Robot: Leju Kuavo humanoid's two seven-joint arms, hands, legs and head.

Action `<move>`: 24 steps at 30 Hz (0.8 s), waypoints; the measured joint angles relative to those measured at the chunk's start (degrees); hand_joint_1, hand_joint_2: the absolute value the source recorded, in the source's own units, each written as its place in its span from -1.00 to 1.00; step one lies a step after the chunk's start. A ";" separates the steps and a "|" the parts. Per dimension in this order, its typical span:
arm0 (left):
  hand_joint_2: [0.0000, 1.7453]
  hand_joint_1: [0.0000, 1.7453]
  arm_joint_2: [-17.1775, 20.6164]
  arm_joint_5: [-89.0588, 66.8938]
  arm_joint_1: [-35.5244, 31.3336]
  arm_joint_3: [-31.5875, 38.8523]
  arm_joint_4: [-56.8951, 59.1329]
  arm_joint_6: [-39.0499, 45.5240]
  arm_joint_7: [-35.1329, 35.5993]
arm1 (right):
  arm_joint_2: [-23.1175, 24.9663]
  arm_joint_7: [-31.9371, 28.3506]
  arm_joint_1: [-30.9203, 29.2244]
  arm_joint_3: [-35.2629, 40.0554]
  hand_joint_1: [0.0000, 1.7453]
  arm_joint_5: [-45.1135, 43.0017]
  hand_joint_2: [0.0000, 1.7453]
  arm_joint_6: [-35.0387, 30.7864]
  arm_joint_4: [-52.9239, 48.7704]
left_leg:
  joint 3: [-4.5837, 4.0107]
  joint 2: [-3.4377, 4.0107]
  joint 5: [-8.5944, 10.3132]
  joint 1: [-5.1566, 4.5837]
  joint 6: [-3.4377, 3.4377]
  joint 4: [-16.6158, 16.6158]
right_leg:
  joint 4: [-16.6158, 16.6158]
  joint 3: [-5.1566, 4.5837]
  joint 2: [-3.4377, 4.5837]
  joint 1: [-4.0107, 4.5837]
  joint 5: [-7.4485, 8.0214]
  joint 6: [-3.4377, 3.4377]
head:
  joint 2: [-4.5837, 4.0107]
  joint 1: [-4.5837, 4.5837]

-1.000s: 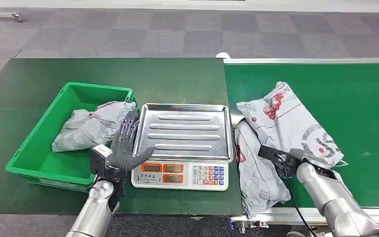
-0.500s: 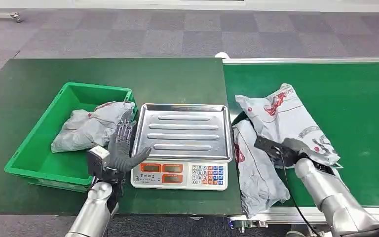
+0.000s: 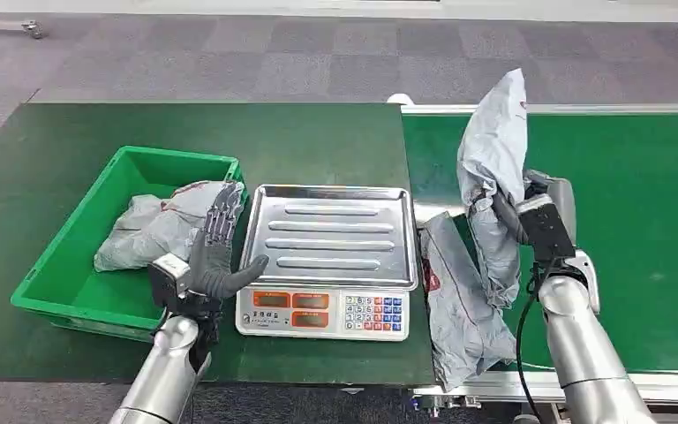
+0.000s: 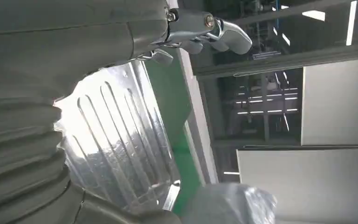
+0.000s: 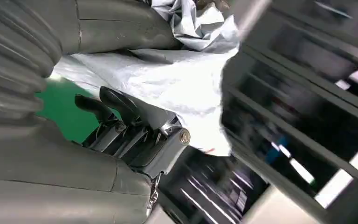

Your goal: Moved the parcel from conveyor to table for the left to box.

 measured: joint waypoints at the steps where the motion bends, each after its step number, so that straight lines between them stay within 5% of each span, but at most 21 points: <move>1: 1.00 -1.00 0.02 0.11 -0.19 -0.13 0.13 0.00 0.02 | 0.04 -0.20 0.34 -0.11 1.00 -0.09 1.00 -0.24 -0.86 | 0.02 0.05 0.00 0.00 0.00 0.00 | 0.00 -0.01 0.04 0.00 0.01 -0.01 | 0.00 -0.04; 12: 1.00 -1.00 0.00 1.51 -0.59 -0.77 0.74 0.50 0.00 | 0.15 -2.72 2.61 -1.03 1.00 1.12 1.00 -2.69 -6.19 | 0.02 0.11 0.01 0.02 -0.01 0.00 | 0.02 -0.01 0.12 0.02 0.02 -0.02 | 0.00 -0.02; 24: 1.00 -1.00 -2.27 5.66 -2.87 -2.10 2.47 4.79 0.02 | -0.04 1.05 12.26 11.08 1.00 29.34 1.00 -16.27 -14.72 | -0.02 0.06 -0.02 0.04 -0.01 -0.01 | 0.01 -0.04 0.04 0.05 -0.03 -0.01 | 0.00 -0.02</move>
